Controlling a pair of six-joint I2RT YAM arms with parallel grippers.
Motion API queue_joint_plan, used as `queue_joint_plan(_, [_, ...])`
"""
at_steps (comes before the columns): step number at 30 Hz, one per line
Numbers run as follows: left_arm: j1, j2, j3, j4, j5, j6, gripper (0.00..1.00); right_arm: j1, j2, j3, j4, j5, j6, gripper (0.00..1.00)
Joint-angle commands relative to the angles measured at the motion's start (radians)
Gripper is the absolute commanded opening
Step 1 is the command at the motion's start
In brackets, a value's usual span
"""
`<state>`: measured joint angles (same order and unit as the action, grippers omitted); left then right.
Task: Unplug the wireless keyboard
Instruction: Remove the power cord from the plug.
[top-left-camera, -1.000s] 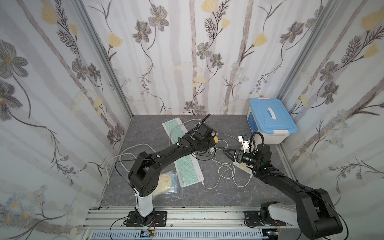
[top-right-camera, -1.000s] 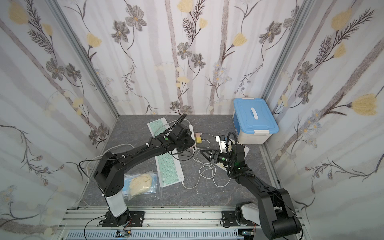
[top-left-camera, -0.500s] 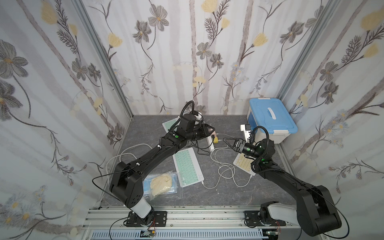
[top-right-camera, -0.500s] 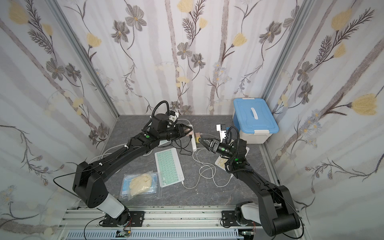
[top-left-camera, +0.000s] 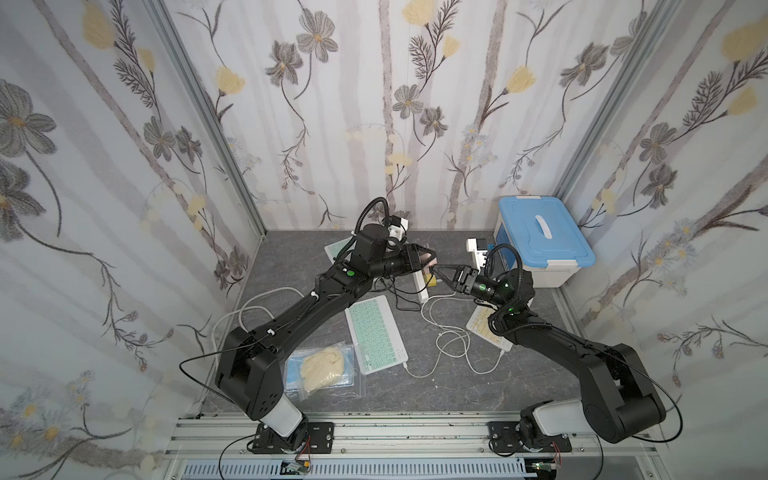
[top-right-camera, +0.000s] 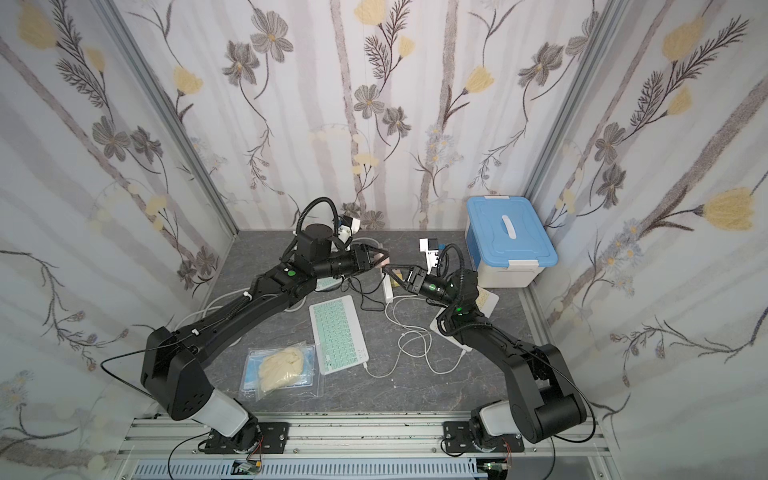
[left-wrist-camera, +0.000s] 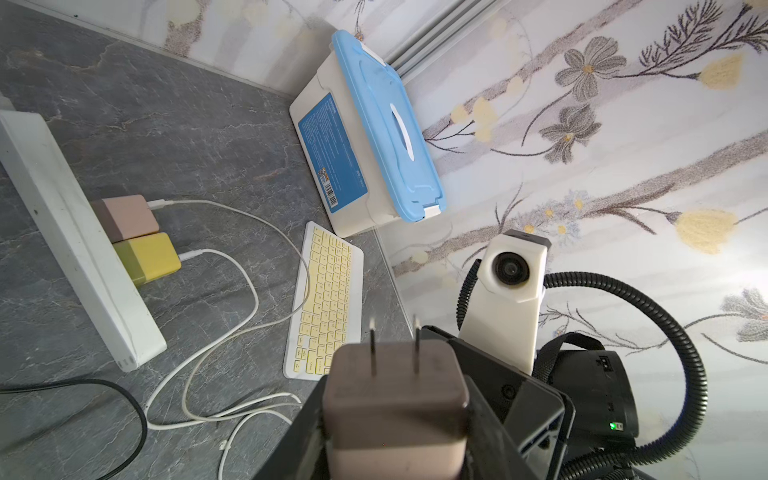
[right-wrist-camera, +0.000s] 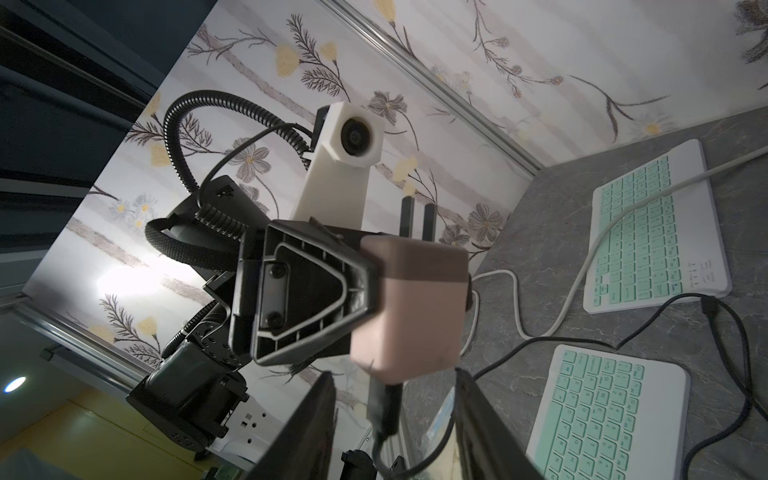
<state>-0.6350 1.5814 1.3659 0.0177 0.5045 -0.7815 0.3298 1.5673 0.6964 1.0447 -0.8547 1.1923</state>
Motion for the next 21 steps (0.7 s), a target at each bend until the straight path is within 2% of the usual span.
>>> queue_joint_plan(1, [0.001,-0.003,0.016,0.056,0.016,0.013,0.00,0.009,0.021,0.008,0.109,-0.003,0.060,0.45])
queue_joint_plan(10, [0.003,0.004,0.031,0.049,0.026,0.026,0.00,0.020,0.048,0.024,0.140,-0.019,0.074,0.32])
queue_joint_plan(21, [0.003,0.004,0.021,0.061,0.035,0.028,0.00,0.025,0.076,0.031,0.196,-0.038,0.112,0.23])
